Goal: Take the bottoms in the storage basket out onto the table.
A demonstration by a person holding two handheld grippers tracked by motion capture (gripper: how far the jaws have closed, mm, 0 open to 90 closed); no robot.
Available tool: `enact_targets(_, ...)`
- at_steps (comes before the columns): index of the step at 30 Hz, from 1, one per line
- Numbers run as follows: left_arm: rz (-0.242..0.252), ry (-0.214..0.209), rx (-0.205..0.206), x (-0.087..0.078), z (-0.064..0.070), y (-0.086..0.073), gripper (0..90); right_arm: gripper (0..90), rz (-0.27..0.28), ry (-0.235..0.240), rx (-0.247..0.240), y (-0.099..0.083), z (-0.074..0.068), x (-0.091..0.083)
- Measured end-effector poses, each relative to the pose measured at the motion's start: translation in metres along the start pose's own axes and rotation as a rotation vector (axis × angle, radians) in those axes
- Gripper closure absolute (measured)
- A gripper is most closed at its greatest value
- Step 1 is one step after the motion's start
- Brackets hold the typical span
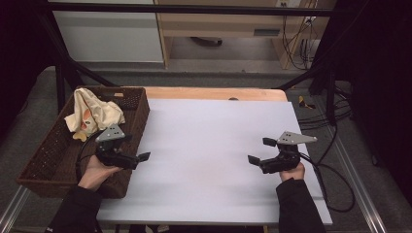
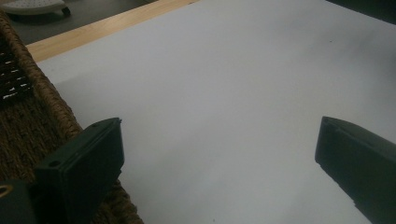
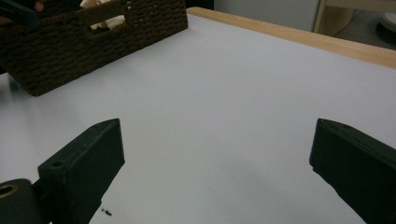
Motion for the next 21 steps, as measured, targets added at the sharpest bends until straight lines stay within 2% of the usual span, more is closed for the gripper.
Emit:
enact_targets(13,0.017,0.035,0.003,-0.01,-0.003,0.006,1.1,3.8,0.0,0.003,0.002,0.0,0.0,0.0)
enact_targets(21,0.043,0.071,-0.021,-0.022,-0.014,0.009,1.2,3.8,-0.001,0.006,0.005,0.0,0.0,0.001)
Point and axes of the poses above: each handheld gripper's, and its own axes: x roughly forward along the jaws, y roughly out of its top, z roughly to its right, the point moved 8 cm from there along x, roughly forward along the jaws, and after that the axes turned 3 degrees about -x, right-handed, at the moved point
